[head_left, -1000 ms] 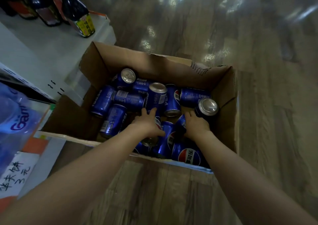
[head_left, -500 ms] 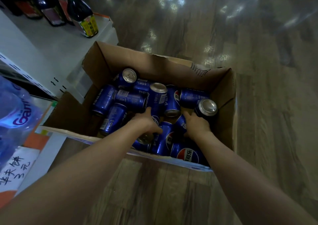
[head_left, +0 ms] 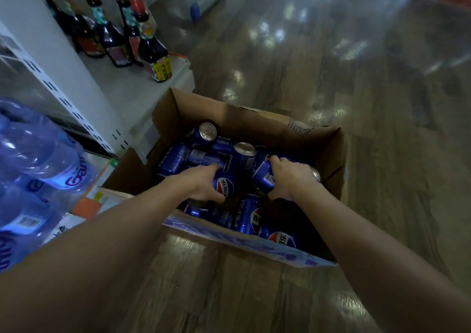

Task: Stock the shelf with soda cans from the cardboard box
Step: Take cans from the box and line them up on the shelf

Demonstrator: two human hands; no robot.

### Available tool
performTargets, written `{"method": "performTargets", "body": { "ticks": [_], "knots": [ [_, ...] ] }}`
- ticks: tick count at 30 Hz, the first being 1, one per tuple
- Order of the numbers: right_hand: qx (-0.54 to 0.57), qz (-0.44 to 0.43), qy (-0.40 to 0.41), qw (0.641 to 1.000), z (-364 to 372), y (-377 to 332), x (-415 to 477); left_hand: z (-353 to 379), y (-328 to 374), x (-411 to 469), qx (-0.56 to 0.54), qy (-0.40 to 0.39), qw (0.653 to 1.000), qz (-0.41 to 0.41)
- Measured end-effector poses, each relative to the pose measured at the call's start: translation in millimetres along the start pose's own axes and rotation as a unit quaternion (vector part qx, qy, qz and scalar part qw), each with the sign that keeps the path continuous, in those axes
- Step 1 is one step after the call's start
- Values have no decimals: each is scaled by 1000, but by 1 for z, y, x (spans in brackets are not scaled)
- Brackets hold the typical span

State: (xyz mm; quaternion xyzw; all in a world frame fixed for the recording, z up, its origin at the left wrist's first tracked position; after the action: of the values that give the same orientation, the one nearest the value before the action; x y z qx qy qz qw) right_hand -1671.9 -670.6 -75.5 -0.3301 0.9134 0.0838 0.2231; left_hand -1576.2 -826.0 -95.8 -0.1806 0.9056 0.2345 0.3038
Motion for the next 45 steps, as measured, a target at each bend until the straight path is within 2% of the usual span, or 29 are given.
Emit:
{"method": "performTargets", "body": {
  "ticks": [6,12,22,29,39,45],
  "knots": [
    [20,-52,52,997,-53,-18,-19,-37,-15,-36,-87,6,996,27],
    [29,-63,63,996,-83,-30,-37,-60,-12,-63,-189,-16,979,68],
    [20,-66,73,995,-137,-24,-87,-98,7,-108,-191,-15,972,134],
    [44,-97,126,986,-219,-52,-114,-175,1,-183,-176,73,967,171],
    [4,-247,201,948,-332,-167,-146,-267,-59,-308,-113,207,958,162],
    [14,-333,228,915,-383,-229,-176,-302,-88,-402,-114,304,934,151]
  ]
}}
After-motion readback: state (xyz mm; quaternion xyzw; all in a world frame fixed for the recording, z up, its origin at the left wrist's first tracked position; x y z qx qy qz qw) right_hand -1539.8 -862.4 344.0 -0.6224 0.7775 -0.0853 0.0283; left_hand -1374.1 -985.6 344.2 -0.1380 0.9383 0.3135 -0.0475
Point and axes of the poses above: each hand's wrist, its own x-axis towards the middle knuckle, its own z-axis out of the palm, y = z × x, the point moved 7 cm from there along x, towards the middle knuckle, and after that the axes turned 2 degrees about -y, right-handed, at the moved point
